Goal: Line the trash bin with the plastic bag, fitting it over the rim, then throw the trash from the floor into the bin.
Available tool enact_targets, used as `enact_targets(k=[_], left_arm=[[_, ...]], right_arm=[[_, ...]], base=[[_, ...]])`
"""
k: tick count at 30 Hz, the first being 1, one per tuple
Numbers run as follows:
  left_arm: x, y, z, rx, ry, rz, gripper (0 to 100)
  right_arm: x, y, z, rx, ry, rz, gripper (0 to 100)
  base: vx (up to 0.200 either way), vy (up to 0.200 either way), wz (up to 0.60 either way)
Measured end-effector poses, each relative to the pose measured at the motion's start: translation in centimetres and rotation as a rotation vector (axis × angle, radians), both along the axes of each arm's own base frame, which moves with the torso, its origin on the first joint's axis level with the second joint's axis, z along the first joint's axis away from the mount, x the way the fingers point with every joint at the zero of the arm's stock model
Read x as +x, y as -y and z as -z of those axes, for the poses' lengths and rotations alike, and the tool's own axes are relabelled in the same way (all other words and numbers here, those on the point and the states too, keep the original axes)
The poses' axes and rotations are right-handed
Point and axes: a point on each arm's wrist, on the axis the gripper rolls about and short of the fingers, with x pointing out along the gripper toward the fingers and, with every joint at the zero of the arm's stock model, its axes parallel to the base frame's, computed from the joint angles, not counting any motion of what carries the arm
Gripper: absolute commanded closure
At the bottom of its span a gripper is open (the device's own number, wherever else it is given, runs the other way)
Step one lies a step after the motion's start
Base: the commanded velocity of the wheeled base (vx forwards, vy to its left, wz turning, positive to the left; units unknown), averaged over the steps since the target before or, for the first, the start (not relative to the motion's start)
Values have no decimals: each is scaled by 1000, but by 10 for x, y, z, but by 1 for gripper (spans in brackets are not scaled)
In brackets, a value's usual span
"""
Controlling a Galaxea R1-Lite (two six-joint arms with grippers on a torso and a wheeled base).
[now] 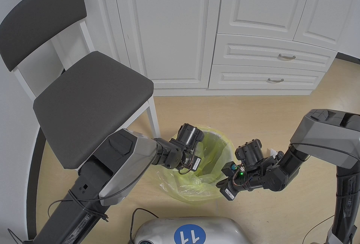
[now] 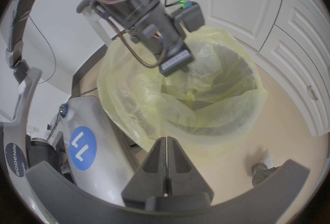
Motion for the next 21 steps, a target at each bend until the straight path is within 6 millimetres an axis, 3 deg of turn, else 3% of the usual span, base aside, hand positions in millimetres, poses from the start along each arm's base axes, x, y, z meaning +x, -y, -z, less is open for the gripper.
enact_targets(k=[10, 21], left_arm=[[-2, -7, -16, 13, 19, -83, 100], [-21, -19, -23, 22, -3, -77, 100]], right_arm=[[18, 6, 16, -25, 2, 59, 100], [7, 3, 18, -38, -19, 34, 100]], base=[[0, 0, 0], [0, 0, 0]])
